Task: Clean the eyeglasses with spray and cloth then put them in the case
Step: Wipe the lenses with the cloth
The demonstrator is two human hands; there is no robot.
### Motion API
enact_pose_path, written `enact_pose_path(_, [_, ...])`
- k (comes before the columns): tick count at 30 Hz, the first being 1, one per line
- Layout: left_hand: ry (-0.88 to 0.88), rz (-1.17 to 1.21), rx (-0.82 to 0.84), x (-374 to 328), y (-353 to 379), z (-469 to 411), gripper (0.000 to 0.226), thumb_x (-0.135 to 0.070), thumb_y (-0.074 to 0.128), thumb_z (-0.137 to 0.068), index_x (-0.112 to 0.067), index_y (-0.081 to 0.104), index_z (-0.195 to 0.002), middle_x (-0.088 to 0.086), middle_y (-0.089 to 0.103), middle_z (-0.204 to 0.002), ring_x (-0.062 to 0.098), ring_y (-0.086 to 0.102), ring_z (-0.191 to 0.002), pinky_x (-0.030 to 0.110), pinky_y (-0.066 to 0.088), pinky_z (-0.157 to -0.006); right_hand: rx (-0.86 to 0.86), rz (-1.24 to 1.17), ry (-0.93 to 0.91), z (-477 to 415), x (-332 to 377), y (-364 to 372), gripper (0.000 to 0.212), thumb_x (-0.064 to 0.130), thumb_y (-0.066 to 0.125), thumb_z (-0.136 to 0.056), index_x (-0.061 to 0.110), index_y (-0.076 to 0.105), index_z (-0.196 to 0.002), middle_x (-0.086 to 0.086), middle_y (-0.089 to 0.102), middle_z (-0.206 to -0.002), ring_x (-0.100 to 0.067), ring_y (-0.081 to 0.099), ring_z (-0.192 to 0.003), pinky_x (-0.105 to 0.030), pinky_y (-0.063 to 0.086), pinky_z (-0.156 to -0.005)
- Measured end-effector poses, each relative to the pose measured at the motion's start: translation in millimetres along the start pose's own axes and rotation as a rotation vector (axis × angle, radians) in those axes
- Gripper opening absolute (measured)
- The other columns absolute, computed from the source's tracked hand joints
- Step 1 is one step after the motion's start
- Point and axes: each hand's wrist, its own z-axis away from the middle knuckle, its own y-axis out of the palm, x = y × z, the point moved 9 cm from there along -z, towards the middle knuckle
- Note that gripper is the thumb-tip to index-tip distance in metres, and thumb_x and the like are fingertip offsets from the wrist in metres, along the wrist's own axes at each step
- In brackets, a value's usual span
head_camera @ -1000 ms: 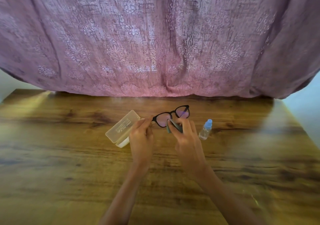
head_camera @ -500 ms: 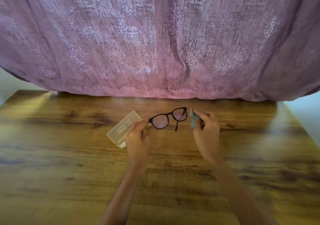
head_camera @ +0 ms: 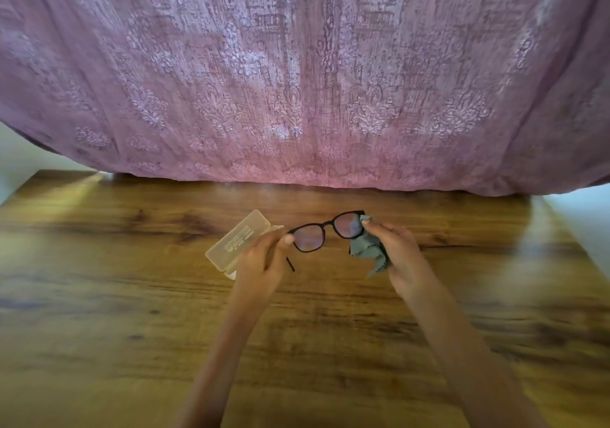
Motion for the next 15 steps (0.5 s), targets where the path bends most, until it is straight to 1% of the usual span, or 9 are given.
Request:
enact_pose_path(1, [-0.007,0.0,0.012,-3.3,0.2,-4.0,0.035,-0.042,0.049,-0.095,-0.017,0.07,-0.108,-0.012,0.069,-0.092,0.002,0.063,-0.088,0.017,0.046,-0.074,0.01,-0.01,0.001,0.2,-0.2,1.4,0.016,0.016,0.064,-0.092,0.005,0.076,-0.091,-0.009,0.072,-0.084,-0.02,0.066,-0.077,-0.028,0.054,-0.07])
enact_pose_path(2, [-0.017,-0.009,0.04,-6.1,2.8,-8.7,0.035,-0.044,0.049,-0.095,-0.019,0.07,-0.107,-0.011,0.071,-0.095,0.002,0.063,-0.091,0.018,0.047,-0.077,0.016,-0.011,0.003,0.9,-0.5,2.6,0.019,0.015,0.063,-0.093,0.0,0.074,-0.095,-0.014,0.071,-0.086,-0.023,0.065,-0.079,-0.031,0.053,-0.072])
enact_pose_path(4, [-0.061,-0.054,0.142,-9.8,13.1,-18.9,0.036,-0.047,0.049,-0.095,-0.02,0.071,-0.104,-0.006,0.073,-0.093,0.005,0.064,-0.089,0.016,0.046,-0.077,0.012,0.011,0.005,3.9,-1.4,5.2,0.028,0.017,0.064,-0.093,-0.009,0.066,-0.101,-0.02,0.065,-0.084,-0.026,0.062,-0.074,-0.026,0.052,-0.059])
enact_pose_path(5, [-0.094,-0.064,0.211,-10.2,20.5,-22.9,0.034,-0.046,0.05,-0.095,-0.021,0.071,-0.104,-0.007,0.073,-0.092,0.004,0.064,-0.088,0.013,0.045,-0.076,0.011,0.023,0.003,5.7,-2.0,7.2,0.029,0.018,0.064,-0.092,-0.009,0.064,-0.102,-0.019,0.064,-0.081,-0.026,0.062,-0.07,-0.023,0.05,-0.052])
enact_pose_path(7, [-0.151,-0.037,0.371,-11.5,37.8,-26.5,0.028,-0.04,0.052,-0.095,-0.021,0.072,-0.104,-0.011,0.072,-0.092,0.003,0.064,-0.09,0.014,0.046,-0.078,0.023,0.029,-0.005,8.6,-2.6,12.0,0.027,0.02,0.065,-0.092,-0.007,0.065,-0.099,-0.015,0.065,-0.074,-0.023,0.062,-0.063,-0.024,0.05,-0.049])
enact_pose_path(9, [-0.158,-0.015,0.482,-16.4,49.3,-26.9,0.023,-0.033,0.052,-0.097,-0.023,0.072,-0.09,-0.011,0.074,-0.085,0.001,0.065,-0.086,0.019,0.047,-0.08,0.034,0.019,-0.027,11.7,-1.1,14.4,0.022,0.019,0.064,-0.092,-0.002,0.067,-0.093,-0.009,0.068,-0.066,-0.02,0.064,-0.057,-0.025,0.05,-0.048])
enact_pose_path(10, [-0.151,-0.012,0.505,-18.8,51.5,-27.2,0.024,-0.029,0.052,-0.097,-0.026,0.069,-0.082,-0.01,0.074,-0.079,-0.001,0.064,-0.081,0.018,0.046,-0.077,0.034,0.014,-0.047,12.8,-0.1,14.3,0.02,0.019,0.064,-0.092,0.0,0.069,-0.092,-0.008,0.068,-0.064,-0.02,0.064,-0.056,-0.023,0.05,-0.046])
enact_pose_path(13, [-0.113,-0.055,0.516,-22.8,52.9,-27.0,0.029,-0.027,0.05,-0.098,-0.026,0.066,-0.075,-0.01,0.073,-0.071,-0.002,0.062,-0.074,0.016,0.045,-0.072,-0.04,0.13,-0.187,16.6,7.8,8.8,0.016,0.021,0.067,-0.091,0.008,0.074,-0.096,-0.007,0.073,-0.077,-0.023,0.069,-0.071,-0.022,0.049,-0.046])
enact_pose_path(15, [-0.093,-0.07,0.493,-23.5,52.6,-26.7,0.03,-0.027,0.05,-0.098,-0.024,0.067,-0.073,-0.009,0.072,-0.067,-0.002,0.062,-0.07,0.014,0.045,-0.07,-0.155,0.37,-0.419,25.8,24.8,5.2,0.016,0.019,0.068,-0.09,0.017,0.075,-0.104,0.004,0.074,-0.088,-0.013,0.069,-0.081,-0.025,0.053,-0.058])
